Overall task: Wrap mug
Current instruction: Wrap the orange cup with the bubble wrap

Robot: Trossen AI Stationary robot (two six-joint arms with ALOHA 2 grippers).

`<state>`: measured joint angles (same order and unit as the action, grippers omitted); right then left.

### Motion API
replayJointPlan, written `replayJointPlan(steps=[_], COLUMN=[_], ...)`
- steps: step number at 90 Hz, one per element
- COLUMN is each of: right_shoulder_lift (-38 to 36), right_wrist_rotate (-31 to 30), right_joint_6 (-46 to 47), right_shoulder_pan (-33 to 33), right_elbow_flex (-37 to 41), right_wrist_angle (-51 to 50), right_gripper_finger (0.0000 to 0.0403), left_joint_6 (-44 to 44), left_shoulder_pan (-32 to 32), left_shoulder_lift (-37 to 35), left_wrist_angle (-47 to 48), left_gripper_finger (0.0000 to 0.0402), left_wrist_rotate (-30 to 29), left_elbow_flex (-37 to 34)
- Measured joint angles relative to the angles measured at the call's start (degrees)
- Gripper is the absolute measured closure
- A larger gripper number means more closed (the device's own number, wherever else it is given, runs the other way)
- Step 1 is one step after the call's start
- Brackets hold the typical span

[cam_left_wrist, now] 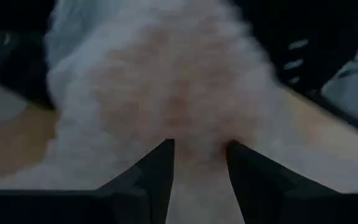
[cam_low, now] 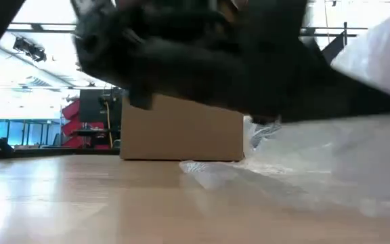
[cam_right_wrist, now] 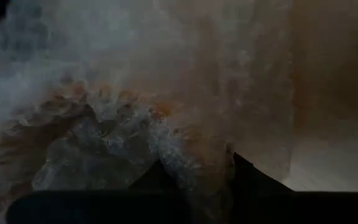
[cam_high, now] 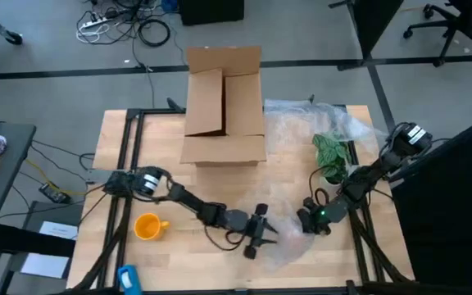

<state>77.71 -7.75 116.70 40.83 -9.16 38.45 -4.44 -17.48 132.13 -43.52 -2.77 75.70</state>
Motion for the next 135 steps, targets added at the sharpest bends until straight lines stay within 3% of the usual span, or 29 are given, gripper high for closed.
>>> replayJointPlan(steps=[51, 78, 96, 108, 119, 135], right_shoulder_lift=[0.03, 0.03, 0.03, 0.01, 0.01, 0.01], right_wrist_rotate=[0.53, 0.52, 1.09, 1.10, 0.86, -0.23], right_joint_6=[-7.68, -9.67, -10.74, -12.09, -13.22, -14.87], right_shoulder_pan=[0.30, 0.41, 0.41, 0.41, 0.41, 0.39], right_elbow_flex=[-0.81, -0.81, -0.86, -0.86, -0.86, -0.86], right_wrist_angle=[-0.59, -0.51, -0.76, -0.72, -0.80, -0.75], right_gripper_finger=[0.0379, 0.0379, 0.0379, 0.0379, 0.0379, 0.0379], left_joint_6=[0.19, -7.32, -6.05, -5.41, -4.22, -3.83], left_shoulder_pan=[3.97, 4.22, 2.35, -0.08, -1.53, -0.32], left_shoulder_lift=[-0.44, -13.24, -21.93, -22.75, -18.83, -9.76], left_wrist_angle=[5.66, 34.89, 50.42, 45.43, 37.15, 26.52], left_gripper_finger=[0.0269, 0.0269, 0.0269, 0.0269, 0.0270, 0.0270], left_wrist_rotate=[6.72, 3.93, 0.14, -0.85, -1.94, -12.40], left_elbow_flex=[0.86, 0.81, 0.84, 0.81, 0.90, 0.84])
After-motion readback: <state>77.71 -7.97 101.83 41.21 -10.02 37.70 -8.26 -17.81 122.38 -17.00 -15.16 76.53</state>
